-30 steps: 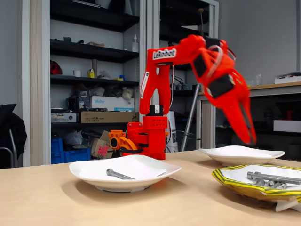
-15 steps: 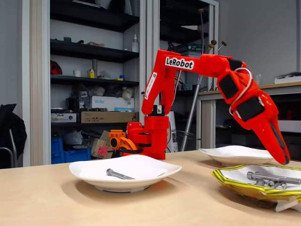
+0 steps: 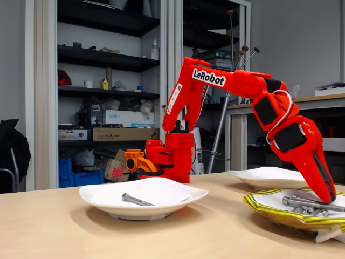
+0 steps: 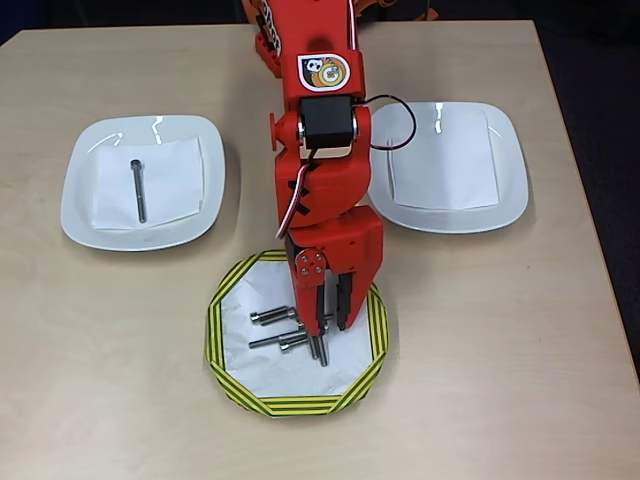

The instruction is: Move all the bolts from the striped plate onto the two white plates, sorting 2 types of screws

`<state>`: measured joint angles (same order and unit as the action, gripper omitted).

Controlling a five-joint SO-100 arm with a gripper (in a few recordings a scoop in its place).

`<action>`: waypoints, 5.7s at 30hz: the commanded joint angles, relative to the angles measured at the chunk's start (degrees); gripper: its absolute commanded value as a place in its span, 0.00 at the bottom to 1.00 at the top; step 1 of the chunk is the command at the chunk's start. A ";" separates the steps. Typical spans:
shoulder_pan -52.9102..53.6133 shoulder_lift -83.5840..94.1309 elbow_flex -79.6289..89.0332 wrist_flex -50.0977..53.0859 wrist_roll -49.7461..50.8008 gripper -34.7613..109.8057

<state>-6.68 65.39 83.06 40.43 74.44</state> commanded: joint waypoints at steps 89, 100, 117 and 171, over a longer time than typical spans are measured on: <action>36.83 21.18 5.62 37.09 -32.26 0.24; 42.45 15.64 7.47 32.96 -39.20 0.30; 19.78 13.80 -4.75 32.61 -22.59 0.31; 9.23 -0.79 -21.80 30.15 -14.15 0.24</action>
<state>0.26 63.63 67.68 65.21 62.23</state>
